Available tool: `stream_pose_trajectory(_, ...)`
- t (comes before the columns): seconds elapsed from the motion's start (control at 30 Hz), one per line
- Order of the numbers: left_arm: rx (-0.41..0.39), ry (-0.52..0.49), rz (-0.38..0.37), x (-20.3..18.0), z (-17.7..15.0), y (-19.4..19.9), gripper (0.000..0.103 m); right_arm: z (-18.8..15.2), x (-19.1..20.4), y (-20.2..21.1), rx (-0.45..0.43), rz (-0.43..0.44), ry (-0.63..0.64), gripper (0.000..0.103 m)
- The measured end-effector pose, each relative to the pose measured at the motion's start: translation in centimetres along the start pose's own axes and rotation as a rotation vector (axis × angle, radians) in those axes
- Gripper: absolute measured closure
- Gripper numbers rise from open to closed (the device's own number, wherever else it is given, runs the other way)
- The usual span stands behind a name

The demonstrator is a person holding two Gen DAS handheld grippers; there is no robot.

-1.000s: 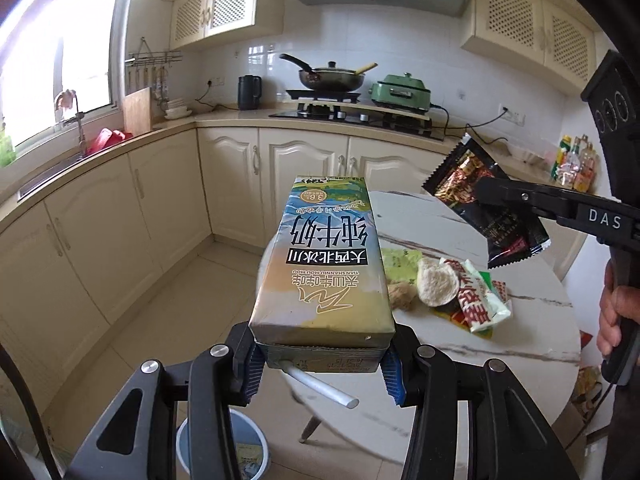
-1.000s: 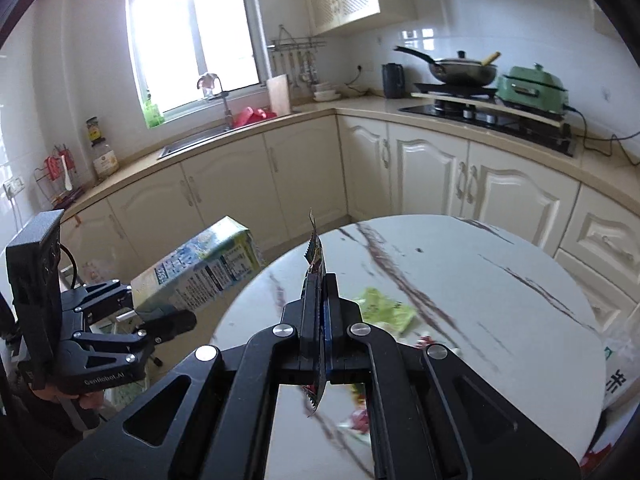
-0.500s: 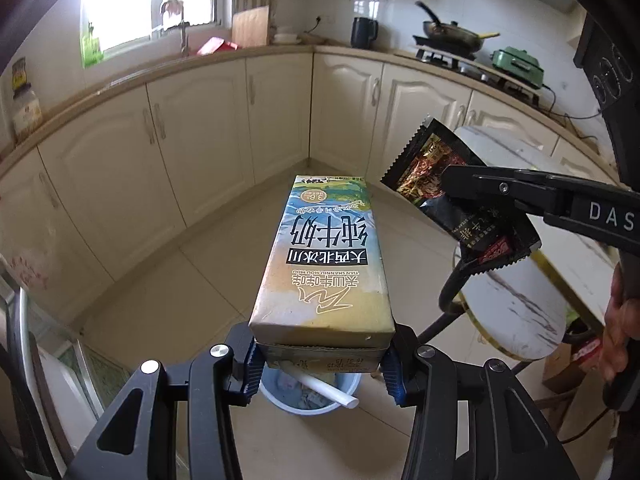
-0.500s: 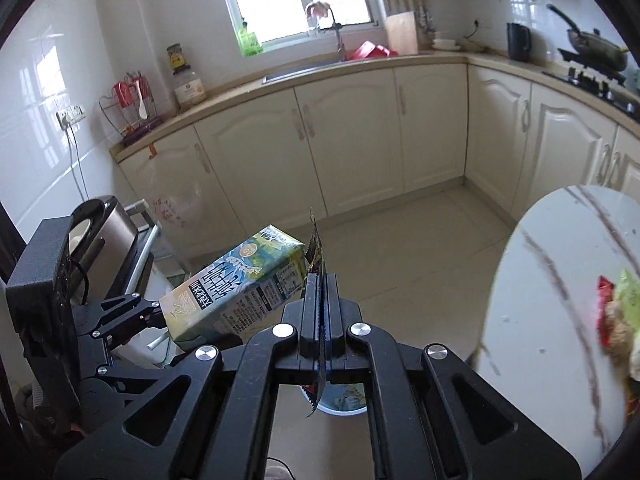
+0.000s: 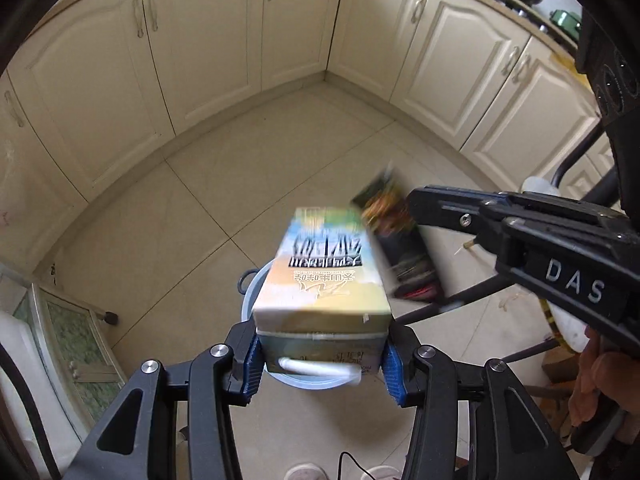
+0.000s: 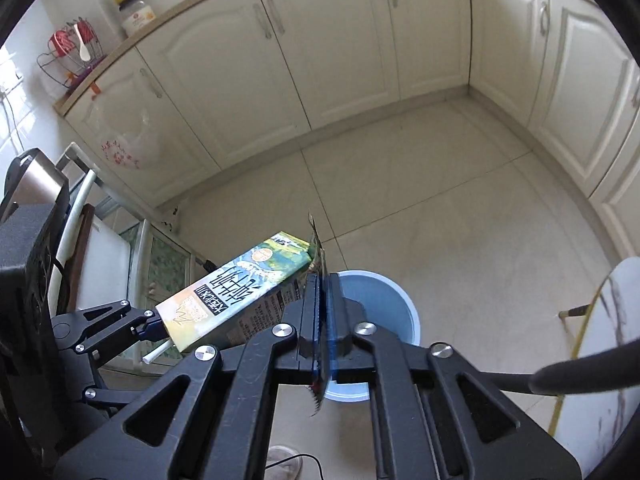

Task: Collect trash
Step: 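Carry the carton and wrapper to the blue bin and open both tools, then move both tools back toward the round table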

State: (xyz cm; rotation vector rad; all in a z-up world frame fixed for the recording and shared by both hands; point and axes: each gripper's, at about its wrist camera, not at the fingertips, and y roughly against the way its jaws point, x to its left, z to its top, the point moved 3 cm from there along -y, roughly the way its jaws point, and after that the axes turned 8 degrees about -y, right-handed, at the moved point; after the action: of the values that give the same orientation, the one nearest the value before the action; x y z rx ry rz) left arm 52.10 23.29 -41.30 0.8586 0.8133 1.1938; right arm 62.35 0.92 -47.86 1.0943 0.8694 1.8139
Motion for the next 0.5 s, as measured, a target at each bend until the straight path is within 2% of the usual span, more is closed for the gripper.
stream_pose_trajectory(0.03,0.007,0.002,0.007,0.1,0.1,-0.3,0.055,0.0,-0.3,-0.6,0.009,-0.001,-0.002,0.093)
stream_pose_trajectory(0.1,0.019,0.011,0.021,0.4,-0.1,-0.5,0.042,0.2,-0.5,-1.2,0.008,-0.014,0.003,0.070)
stream_pose_trajectory(0.13,0.023,0.017,0.032,0.5,0.1,-0.3,0.038,0.3,-0.6,-1.1,0.002,-0.016,0.003,0.065)
stream_pose_trajectory(0.2,0.003,0.027,0.039,0.6,0.4,0.6,0.038,0.4,-0.9,-0.6,-0.011,-0.019,-0.003,0.063)
stream_pose_trajectory(0.27,-0.016,0.049,0.047,1.9,2.2,1.6,0.038,0.7,-0.6,-0.1,-0.031,-0.039,-0.005,0.063)
stream_pose_trajectory(0.33,-0.054,0.068,0.067,1.3,2.8,3.5,0.038,0.9,-0.2,1.5,-0.061,-0.069,0.003,0.062)
stream_pose_trajectory(0.4,-0.105,0.074,0.091,-0.1,2.6,6.4,0.037,1.1,0.4,3.4,-0.100,-0.087,0.008,0.056)
stream_pose_trajectory(0.47,-0.158,0.075,0.116,-0.8,2.0,9.4,0.032,1.1,1.1,5.8,-0.143,-0.109,0.018,0.050)
stream_pose_trajectory(0.5,-0.182,0.074,0.131,-1.6,0.9,11.1,0.031,1.0,1.4,7.2,-0.164,-0.120,0.023,0.048)
